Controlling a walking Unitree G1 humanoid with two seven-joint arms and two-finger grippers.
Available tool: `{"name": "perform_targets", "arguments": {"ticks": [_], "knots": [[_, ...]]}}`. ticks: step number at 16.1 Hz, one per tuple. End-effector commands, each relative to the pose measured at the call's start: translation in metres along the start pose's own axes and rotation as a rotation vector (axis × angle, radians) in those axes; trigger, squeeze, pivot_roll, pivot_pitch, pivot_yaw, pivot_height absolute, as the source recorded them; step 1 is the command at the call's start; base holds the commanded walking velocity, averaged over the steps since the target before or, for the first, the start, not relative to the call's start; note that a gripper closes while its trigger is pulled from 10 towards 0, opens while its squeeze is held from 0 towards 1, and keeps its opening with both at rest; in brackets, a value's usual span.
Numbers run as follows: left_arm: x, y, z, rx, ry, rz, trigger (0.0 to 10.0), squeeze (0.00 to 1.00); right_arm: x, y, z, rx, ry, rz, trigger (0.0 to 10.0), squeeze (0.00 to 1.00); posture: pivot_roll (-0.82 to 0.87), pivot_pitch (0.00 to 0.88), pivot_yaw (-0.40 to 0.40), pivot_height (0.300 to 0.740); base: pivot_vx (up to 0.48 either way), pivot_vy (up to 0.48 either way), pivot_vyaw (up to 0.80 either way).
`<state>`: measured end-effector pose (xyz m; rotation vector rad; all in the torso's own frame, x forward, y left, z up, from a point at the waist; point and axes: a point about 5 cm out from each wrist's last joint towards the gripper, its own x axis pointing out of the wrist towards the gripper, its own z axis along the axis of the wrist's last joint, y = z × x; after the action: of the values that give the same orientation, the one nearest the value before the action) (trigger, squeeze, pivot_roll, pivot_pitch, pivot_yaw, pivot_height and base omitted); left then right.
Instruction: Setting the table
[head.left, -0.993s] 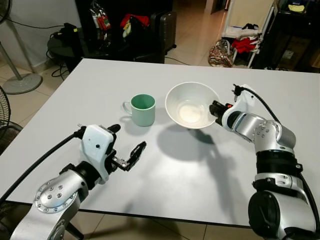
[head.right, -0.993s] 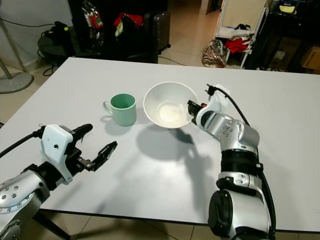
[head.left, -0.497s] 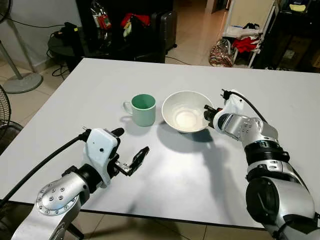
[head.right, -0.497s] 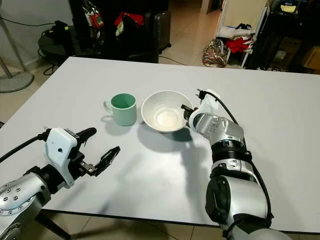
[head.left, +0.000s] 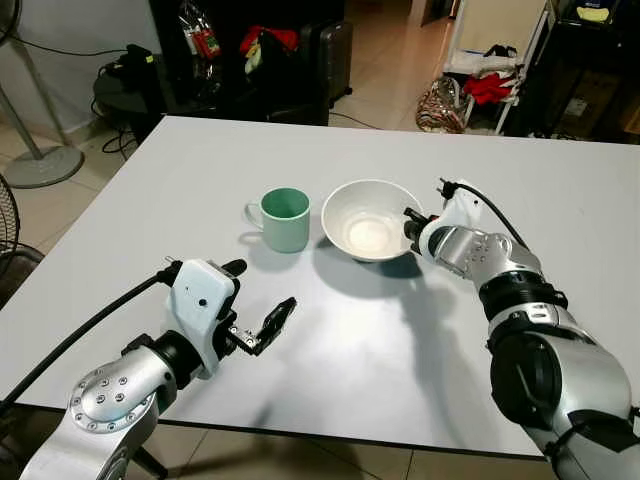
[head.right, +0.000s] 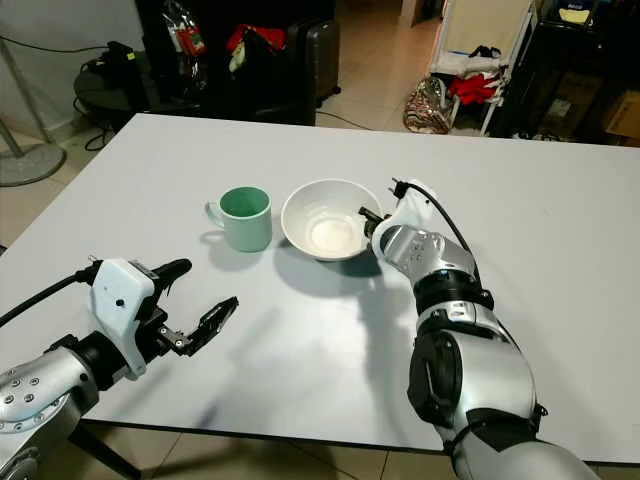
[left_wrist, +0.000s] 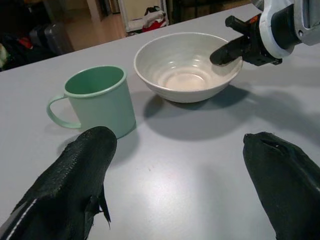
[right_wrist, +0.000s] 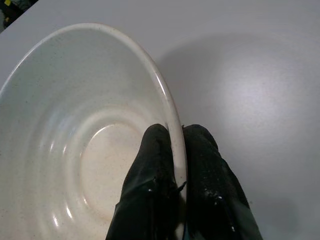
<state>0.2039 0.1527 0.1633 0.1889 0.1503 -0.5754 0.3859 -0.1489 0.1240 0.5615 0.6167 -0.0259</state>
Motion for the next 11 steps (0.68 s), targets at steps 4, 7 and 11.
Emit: {"name": "perform_targets", "arguments": {"ticks": [4,7,11], "knots": [[-0.001,-0.002,0.004,0.018,-0.004,-0.018,10.0,0.0,-0.001,0.012,0.011,0.048,-0.024,0.044,10.0,1.0,0.04,0.0,0.01,0.74,0.0,0.0,0.0],[-0.001,0.0,0.005,0.022,-0.006,-0.013,10.0,0.0,-0.004,0.011,0.019,0.049,-0.021,0.066,10.0,1.0,0.04,0.0,0.011,0.74,0.0,0.0,0.0],[-0.002,0.001,0.006,0.013,-0.012,-0.01,10.0,0.0,-0.018,0.005,0.031,0.036,0.012,0.122,10.0,1.0,0.04,0.0,0.023,0.74,0.0,0.0,0.0]]}}
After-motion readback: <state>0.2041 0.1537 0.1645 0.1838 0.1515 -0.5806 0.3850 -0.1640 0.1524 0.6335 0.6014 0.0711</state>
